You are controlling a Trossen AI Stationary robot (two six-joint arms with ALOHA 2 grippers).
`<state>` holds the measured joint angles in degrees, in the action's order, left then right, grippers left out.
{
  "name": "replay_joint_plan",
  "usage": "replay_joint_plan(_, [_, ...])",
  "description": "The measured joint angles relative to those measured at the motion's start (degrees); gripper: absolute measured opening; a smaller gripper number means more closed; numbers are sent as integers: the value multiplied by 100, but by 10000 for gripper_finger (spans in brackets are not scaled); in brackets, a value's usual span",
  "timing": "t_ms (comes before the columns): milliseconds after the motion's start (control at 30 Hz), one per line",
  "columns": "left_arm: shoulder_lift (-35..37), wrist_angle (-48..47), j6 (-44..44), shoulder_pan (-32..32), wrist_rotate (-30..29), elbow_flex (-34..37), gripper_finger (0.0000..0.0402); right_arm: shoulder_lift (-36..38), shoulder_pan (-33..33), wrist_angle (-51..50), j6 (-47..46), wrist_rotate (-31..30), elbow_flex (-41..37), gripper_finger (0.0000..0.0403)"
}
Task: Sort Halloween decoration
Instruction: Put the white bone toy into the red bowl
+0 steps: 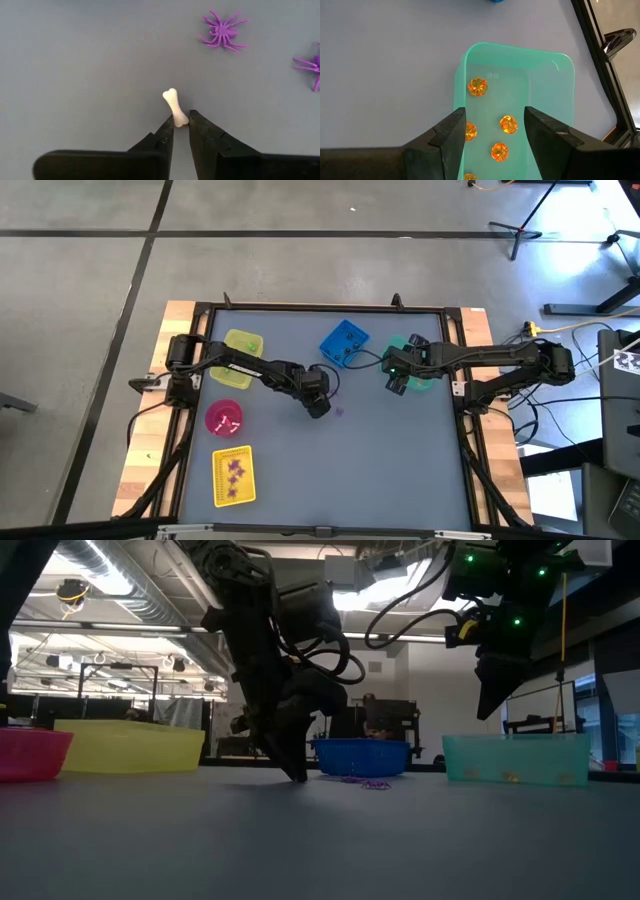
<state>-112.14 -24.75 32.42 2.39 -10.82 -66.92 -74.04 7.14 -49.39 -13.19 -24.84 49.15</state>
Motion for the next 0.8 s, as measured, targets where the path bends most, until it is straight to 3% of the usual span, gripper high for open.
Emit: replay_joint_plan(800, [8, -51, -455, 13, -50, -255, 36, 0, 0, 0, 0, 0, 0, 200])
